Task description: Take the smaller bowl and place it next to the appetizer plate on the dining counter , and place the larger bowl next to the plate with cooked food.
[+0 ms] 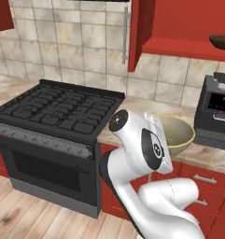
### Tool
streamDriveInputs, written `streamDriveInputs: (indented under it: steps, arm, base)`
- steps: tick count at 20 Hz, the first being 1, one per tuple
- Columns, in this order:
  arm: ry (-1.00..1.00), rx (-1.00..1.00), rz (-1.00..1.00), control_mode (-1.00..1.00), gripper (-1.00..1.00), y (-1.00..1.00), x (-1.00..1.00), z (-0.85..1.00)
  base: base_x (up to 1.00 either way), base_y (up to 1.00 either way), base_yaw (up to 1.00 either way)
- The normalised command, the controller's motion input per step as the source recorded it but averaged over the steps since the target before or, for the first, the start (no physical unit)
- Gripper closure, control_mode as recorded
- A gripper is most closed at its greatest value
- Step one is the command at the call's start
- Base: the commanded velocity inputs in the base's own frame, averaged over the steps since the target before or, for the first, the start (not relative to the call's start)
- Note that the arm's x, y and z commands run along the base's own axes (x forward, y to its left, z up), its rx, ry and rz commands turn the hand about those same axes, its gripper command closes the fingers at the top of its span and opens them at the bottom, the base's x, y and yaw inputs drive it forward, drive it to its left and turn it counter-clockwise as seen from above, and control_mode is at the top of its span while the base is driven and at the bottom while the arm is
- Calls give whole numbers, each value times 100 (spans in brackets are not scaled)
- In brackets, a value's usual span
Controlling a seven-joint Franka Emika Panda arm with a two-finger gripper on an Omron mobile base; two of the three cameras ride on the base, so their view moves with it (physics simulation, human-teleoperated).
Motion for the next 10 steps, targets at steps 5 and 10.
streamDriveInputs:
  steps: [5,10]
  arm:
    - [0,0,0,100,100,0,0,0]
    - [0,0,0,100,100,0,0,0]
  base:
    - [-15,-18,81]
    - [-37,-15,78]
